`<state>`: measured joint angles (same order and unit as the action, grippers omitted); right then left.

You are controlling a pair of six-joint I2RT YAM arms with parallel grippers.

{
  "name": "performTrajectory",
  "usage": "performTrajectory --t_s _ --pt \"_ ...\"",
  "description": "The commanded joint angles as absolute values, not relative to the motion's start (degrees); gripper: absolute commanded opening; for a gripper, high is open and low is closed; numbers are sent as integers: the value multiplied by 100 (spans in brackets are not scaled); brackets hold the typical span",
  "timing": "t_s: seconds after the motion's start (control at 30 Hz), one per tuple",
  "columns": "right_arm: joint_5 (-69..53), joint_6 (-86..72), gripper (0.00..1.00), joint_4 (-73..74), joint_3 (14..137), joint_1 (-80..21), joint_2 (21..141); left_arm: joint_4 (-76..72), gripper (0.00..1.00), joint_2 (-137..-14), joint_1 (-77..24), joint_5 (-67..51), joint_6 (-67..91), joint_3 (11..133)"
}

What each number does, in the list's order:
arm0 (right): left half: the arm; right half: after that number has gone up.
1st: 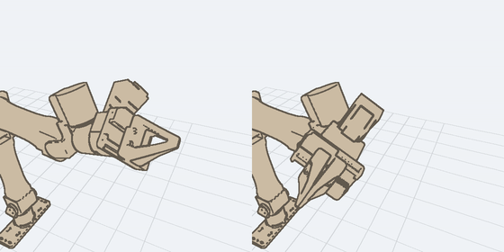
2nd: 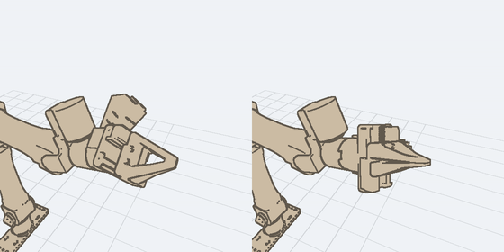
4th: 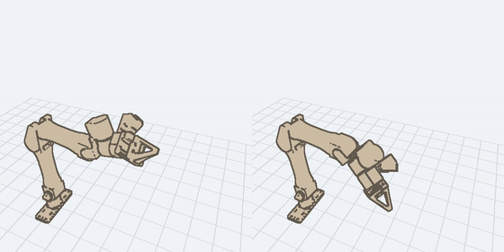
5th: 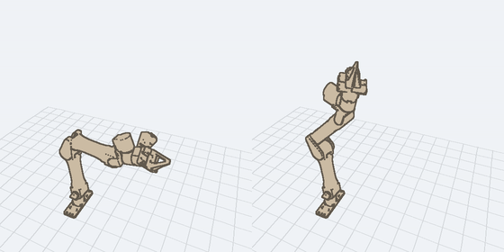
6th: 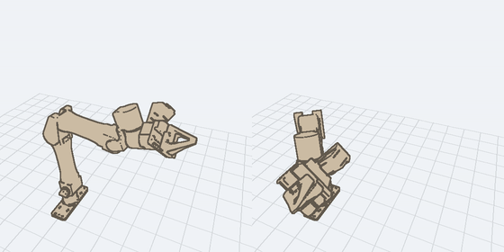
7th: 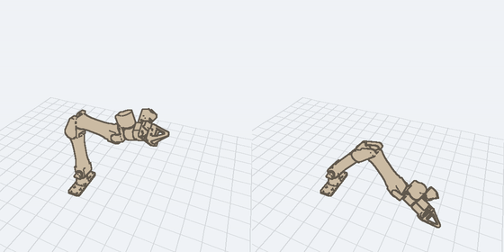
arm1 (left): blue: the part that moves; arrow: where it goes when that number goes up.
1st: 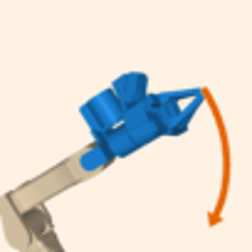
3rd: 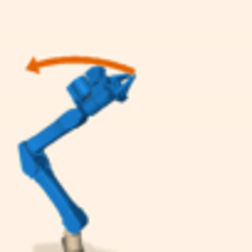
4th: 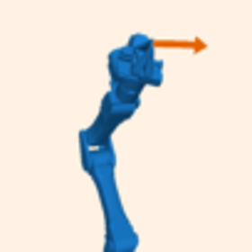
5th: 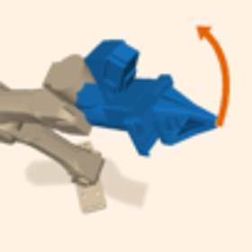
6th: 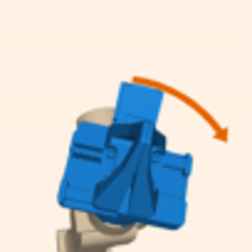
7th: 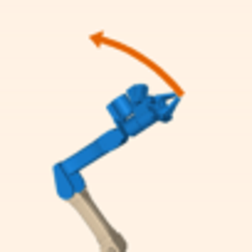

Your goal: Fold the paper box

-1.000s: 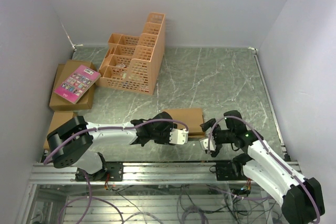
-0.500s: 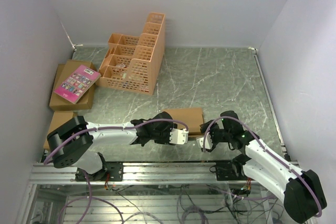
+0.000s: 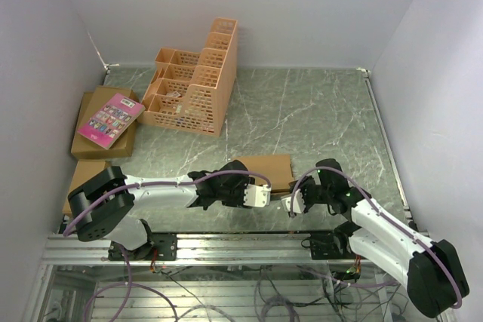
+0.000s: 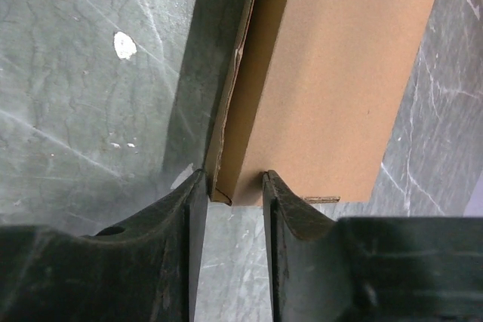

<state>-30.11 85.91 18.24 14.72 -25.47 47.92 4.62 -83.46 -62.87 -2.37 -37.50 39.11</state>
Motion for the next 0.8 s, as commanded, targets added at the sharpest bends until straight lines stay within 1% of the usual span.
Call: performTrajectory --t_s 0.0,0.23,0.33,0.37,0.4,0.53,0.6,0.7,0.77 --pt "-2981 8406 29 1783 1565 -2566 4957 659 56 -8436 -6267 -554 -3716 4052" --pt "-2975 8299 15 1920 1709 -2566 5217 654 56 -8429 -6267 -549 -3709 4044" --pt "-2995 8254 14 2057 1819 -2566 5342 636 57 -8414 -6268 -530 -3677 4034" --pt "-3004 8241 15 2119 1870 -2566 5384 619 58 -8405 -6267 -532 -3662 4034" --pt "-3032 8202 21 2173 1917 -2566 5416 604 58 -8384 -6260 -539 -3626 4034" --pt "-3129 8149 34 2405 2070 -2566 5433 410 63 -8150 -6157 -601 -3416 4034" --pt "-3154 8164 37 2489 2092 -2566 5399 385 66 -7977 -6066 -607 -3427 4000" --pt "-3156 8145 38 2581 2098 -2566 5380 281 75 -7622 -6002 -509 -3440 3839" --pt "-3160 8097 39 2601 2112 -2558 5380 284 77 -7361 -5974 -529 -3509 3753"
